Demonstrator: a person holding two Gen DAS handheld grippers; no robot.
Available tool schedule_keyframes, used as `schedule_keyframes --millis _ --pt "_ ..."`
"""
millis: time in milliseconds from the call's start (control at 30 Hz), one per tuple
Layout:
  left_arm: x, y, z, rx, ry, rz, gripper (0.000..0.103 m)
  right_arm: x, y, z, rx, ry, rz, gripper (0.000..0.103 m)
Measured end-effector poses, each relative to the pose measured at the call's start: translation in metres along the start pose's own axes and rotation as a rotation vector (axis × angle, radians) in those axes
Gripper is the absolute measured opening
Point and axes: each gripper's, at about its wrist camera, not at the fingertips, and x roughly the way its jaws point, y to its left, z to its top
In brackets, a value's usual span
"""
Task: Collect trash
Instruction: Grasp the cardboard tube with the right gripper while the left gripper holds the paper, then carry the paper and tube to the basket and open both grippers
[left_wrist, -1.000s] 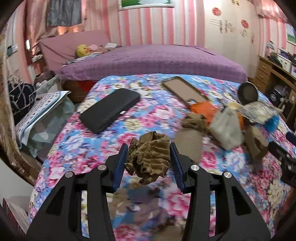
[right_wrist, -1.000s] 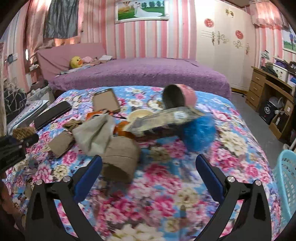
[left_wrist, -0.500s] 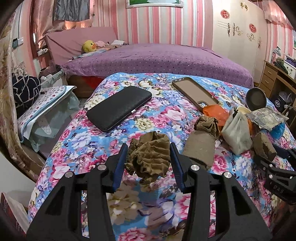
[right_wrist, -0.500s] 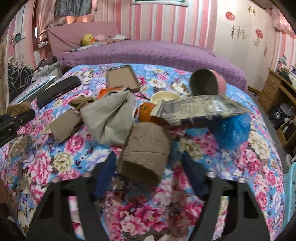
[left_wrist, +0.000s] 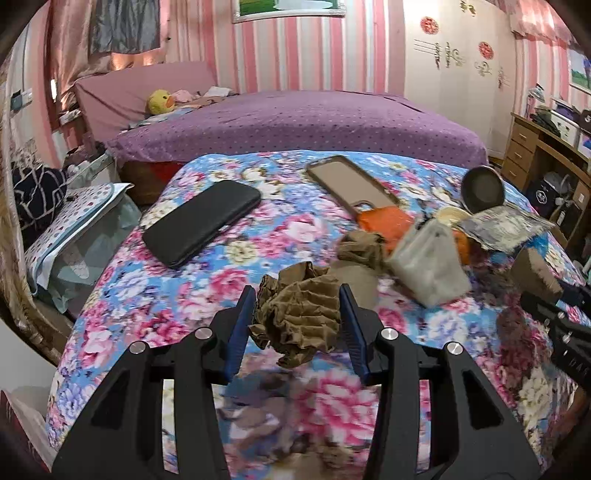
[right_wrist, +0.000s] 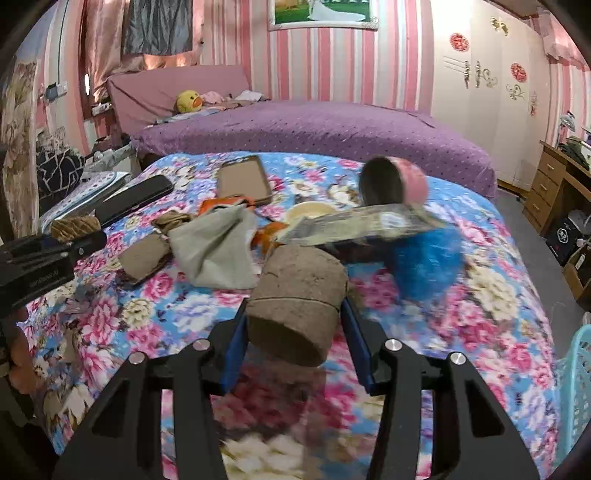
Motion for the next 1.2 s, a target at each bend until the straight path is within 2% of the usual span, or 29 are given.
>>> schedule_keyframes --millis 167,467,733,833,967,1200 --pt "-0.004 -0.022 -0.003 0.009 -0.004 -0.037 0.044 -0.014 -0.025 -0.004 0.011 -0.026 -0.033 0.049" --pt "-0.018 -0.067 -0.005 0.035 -0.047 -0.05 0.045 -0.039 -0.063 -0.005 0.03 -0.076 -0.073 0.049" --pt "-0.038 -0.12 0.006 0.067 -0.104 -0.077 0.044 -0.068 -0.132 -0.01 0.073 -0.099 -0.151 0.049" --pt "-0.042 -0.148 0.012 0.062 -0.11 -0.121 0.044 -0.084 -0.166 -0.017 0.103 -0.109 -0.201 0.049" --pt "-0.049 -0.199 0.011 0.103 -0.126 -0.177 0.044 -0.106 -0.214 -0.029 0.141 -0.114 -0.274 0.049" --pt "-0.056 -0.28 -0.003 0.174 -0.117 -0.269 0.045 -0.13 -0.282 -0.059 0.176 -0.074 -0.382 0.049"
